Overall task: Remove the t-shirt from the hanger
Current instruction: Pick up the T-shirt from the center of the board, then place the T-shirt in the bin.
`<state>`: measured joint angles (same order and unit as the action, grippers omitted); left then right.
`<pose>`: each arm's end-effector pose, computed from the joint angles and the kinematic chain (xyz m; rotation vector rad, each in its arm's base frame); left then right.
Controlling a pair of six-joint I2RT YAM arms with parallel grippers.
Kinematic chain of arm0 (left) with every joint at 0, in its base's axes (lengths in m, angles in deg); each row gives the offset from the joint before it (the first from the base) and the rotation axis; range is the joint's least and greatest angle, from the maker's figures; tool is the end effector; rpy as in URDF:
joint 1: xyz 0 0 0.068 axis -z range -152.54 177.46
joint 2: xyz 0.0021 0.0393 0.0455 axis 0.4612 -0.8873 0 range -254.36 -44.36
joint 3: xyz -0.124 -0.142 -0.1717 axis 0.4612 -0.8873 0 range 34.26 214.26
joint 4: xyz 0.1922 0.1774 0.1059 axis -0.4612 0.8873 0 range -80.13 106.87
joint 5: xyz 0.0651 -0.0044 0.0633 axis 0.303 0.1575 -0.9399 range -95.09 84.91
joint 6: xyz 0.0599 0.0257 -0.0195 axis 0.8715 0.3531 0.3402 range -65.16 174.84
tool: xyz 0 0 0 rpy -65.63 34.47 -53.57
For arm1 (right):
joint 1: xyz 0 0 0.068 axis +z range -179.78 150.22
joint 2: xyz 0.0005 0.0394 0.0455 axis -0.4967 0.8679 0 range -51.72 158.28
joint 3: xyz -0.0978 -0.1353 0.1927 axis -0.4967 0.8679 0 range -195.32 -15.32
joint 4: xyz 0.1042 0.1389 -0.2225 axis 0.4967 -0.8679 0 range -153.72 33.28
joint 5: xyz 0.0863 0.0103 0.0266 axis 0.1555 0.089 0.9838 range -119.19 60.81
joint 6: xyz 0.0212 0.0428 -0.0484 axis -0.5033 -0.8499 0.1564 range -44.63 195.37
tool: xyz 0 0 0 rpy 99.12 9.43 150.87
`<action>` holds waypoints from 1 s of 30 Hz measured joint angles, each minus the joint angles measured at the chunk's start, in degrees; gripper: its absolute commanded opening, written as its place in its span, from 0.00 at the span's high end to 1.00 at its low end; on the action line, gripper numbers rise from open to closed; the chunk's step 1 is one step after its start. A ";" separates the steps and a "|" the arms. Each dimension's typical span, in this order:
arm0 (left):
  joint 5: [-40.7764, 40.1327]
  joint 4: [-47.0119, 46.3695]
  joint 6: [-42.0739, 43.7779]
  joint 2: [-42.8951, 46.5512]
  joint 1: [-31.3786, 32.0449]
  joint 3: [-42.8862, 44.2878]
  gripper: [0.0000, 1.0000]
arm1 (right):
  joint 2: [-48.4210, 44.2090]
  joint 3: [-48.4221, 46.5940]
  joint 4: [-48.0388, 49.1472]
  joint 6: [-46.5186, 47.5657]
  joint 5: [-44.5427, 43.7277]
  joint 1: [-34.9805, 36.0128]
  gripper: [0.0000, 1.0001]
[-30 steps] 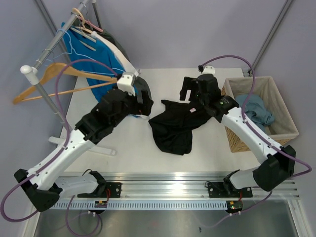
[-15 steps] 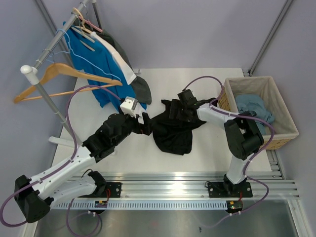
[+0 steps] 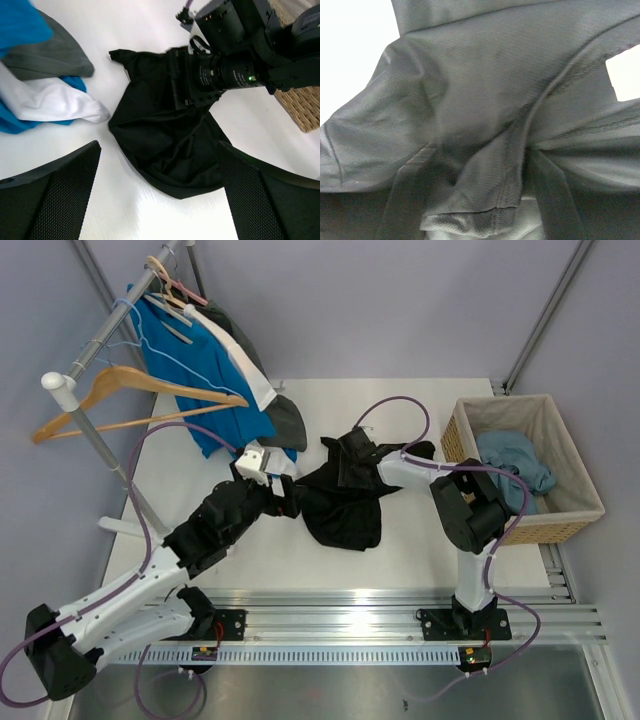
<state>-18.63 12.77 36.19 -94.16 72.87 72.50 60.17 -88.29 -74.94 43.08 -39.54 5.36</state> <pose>0.1903 -0.1749 0.2745 0.2619 1.8355 -0.5728 0.3543 0.2373 0.1129 0.0048 2.5591 0.2260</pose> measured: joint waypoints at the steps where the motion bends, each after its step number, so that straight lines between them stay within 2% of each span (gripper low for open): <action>1: -1.01 0.02 0.09 1.66 0.00 -0.83 0.01 | 0.39 -0.35 -0.13 -0.37 -0.26 0.00 0.58; 2: -1.90 -0.02 0.20 3.15 0.00 -1.36 0.01 | 0.96 -0.85 -0.15 -0.31 -0.46 -0.02 0.66; 3: -2.78 -0.07 0.26 4.44 0.00 -1.66 0.01 | 1.53 -1.57 -0.31 -0.33 -0.61 -0.04 0.93; 4: -3.63 -0.15 0.26 5.53 0.00 -1.77 0.01 | 1.97 -2.14 -0.33 -0.13 -0.57 -0.04 1.00; 8: -6.54 -1.38 0.46 8.22 0.02 -2.32 0.01 | 2.56 -4.42 -2.84 -0.44 -0.68 -0.04 1.00; 13: -7.98 -2.51 0.44 10.78 0.02 -4.33 0.01 | 1.92 -11.19 -10.60 1.88 -0.98 -0.87 1.00; 17: -7.98 -2.64 0.44 11.19 0.02 -4.61 0.01 | -3.43 -19.06 -17.46 5.20 -2.29 -3.93 1.00; 23: -8.66 -2.82 0.46 11.45 0.02 -4.63 0.01 | -15.17 -38.71 -24.74 9.86 -7.41 -12.28 1.00; 30: -8.57 -2.82 0.15 11.43 0.02 -4.63 0.01 | -21.31 -60.39 -30.34 11.85 -13.90 -22.91 1.00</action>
<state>-27.19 9.95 36.34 -82.73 72.89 67.87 38.86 -148.68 -105.27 54.93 -53.44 -17.55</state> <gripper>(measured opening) 0.987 0.030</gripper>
